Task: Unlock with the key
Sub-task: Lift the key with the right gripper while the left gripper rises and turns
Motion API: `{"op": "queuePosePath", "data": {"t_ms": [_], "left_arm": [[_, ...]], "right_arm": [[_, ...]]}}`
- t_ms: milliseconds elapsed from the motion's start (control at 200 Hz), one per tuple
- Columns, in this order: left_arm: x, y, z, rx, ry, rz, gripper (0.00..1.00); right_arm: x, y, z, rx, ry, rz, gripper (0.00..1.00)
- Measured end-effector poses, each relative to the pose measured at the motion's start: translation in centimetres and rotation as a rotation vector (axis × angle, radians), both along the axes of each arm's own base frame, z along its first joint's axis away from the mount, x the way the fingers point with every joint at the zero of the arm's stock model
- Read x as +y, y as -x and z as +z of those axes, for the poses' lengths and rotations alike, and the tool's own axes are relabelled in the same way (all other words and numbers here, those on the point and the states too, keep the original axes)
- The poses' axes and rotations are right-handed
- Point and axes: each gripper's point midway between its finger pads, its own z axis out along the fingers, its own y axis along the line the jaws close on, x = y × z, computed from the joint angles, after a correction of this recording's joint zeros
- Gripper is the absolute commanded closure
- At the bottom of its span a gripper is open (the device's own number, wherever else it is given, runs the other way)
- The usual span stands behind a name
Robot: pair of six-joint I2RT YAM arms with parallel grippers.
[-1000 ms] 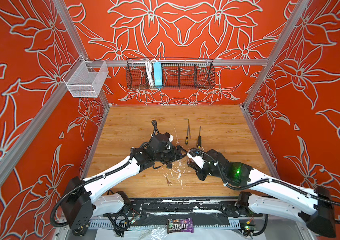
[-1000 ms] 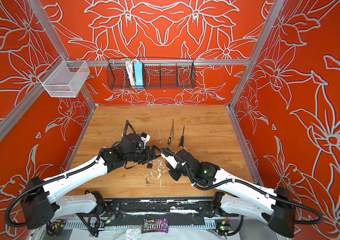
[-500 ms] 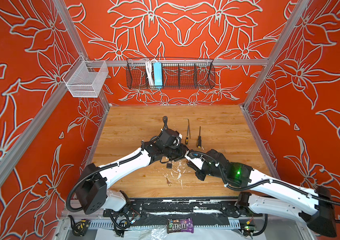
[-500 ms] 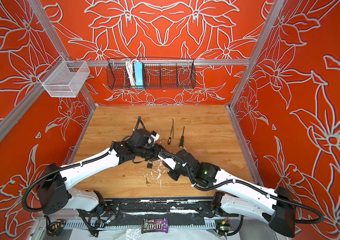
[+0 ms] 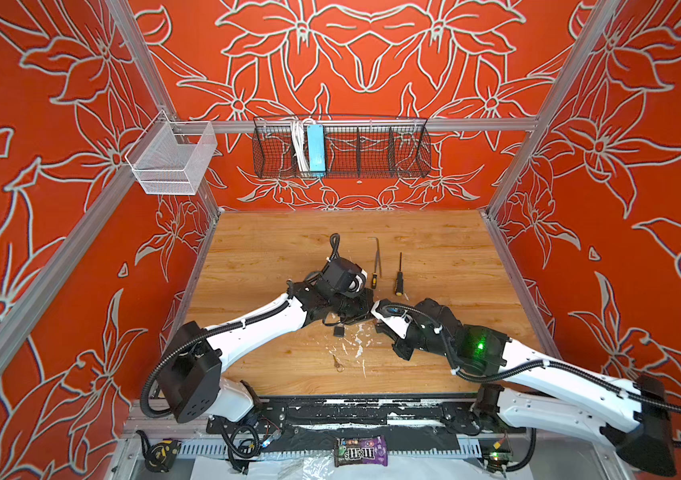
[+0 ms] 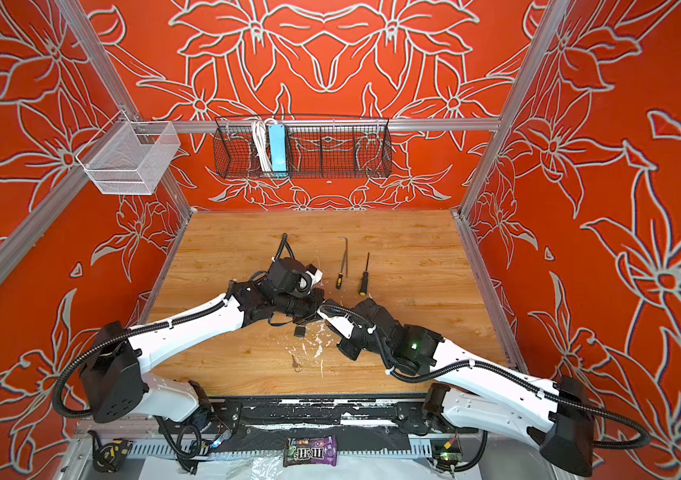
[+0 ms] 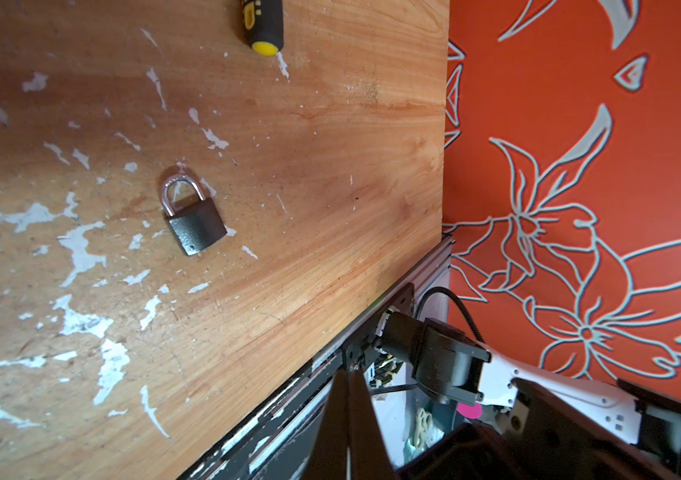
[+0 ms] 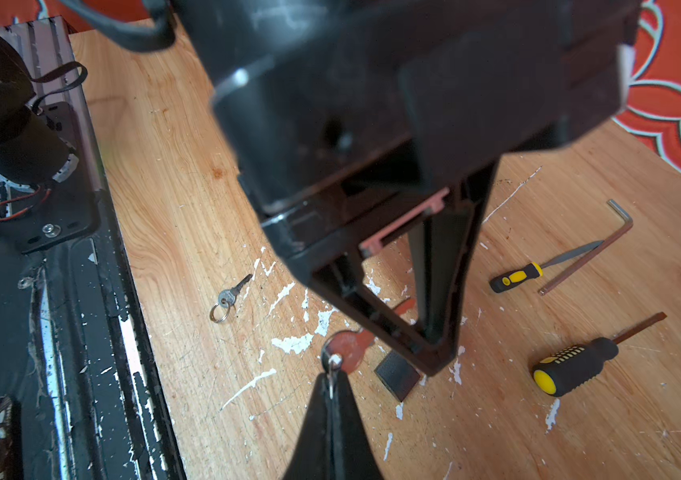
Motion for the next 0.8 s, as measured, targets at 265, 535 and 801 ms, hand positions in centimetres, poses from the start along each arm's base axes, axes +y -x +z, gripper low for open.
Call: {"op": "queuePosePath", "data": {"t_ms": [265, 535, 801], "left_arm": [[0.0, -0.1, 0.0, -0.004, -0.004, 0.005, 1.00], [0.7, -2.2, 0.8, -0.137, -0.031, 0.063, 1.00], [0.5, -5.0, 6.9, -0.445, 0.108, 0.116, 1.00]], "right_arm": [[-0.2, -0.3, 0.0, -0.006, 0.004, -0.019, 0.61], [-1.0, -0.6, 0.9, 0.053, -0.041, -0.087, 0.42], [-3.0, -2.6, 5.2, 0.287, -0.282, -0.201, 0.42]]}}
